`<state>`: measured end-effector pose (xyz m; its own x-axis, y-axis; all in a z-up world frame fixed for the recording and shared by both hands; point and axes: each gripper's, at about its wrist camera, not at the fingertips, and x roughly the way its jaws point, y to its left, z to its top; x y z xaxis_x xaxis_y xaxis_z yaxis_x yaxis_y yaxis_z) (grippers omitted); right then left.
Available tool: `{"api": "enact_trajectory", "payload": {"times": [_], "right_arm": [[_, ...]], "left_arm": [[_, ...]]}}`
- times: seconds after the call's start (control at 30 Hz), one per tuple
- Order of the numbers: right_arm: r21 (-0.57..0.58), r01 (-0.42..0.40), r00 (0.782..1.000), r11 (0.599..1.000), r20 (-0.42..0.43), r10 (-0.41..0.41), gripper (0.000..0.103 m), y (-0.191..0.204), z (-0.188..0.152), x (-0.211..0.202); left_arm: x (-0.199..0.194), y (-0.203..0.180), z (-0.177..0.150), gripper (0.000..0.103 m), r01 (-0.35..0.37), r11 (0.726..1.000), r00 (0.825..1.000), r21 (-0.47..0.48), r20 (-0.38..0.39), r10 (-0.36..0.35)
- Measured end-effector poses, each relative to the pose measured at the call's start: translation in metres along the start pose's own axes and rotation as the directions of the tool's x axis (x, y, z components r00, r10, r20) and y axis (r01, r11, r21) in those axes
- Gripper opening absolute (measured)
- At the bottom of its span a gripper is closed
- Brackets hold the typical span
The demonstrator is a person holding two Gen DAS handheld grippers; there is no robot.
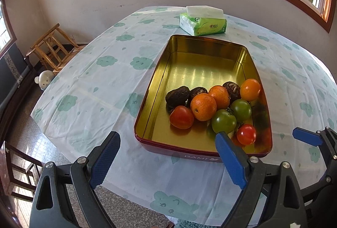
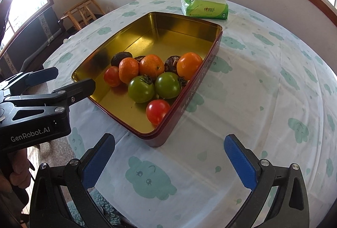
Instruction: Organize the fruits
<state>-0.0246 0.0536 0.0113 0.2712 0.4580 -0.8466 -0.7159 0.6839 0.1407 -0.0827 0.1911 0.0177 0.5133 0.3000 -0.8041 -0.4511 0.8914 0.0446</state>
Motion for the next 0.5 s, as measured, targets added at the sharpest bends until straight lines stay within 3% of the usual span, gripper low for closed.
{"api": "enact_trajectory", "payload": {"times": [0.5], "right_arm": [[-0.008,-0.002,1.000,1.000,-0.014,0.002,0.103,0.0005,-0.0005,0.0051]], "left_arm": [[0.0050,-0.0072,-0.0012,0.090,0.032,0.999,0.999,0.025,-0.024,-0.031]]}}
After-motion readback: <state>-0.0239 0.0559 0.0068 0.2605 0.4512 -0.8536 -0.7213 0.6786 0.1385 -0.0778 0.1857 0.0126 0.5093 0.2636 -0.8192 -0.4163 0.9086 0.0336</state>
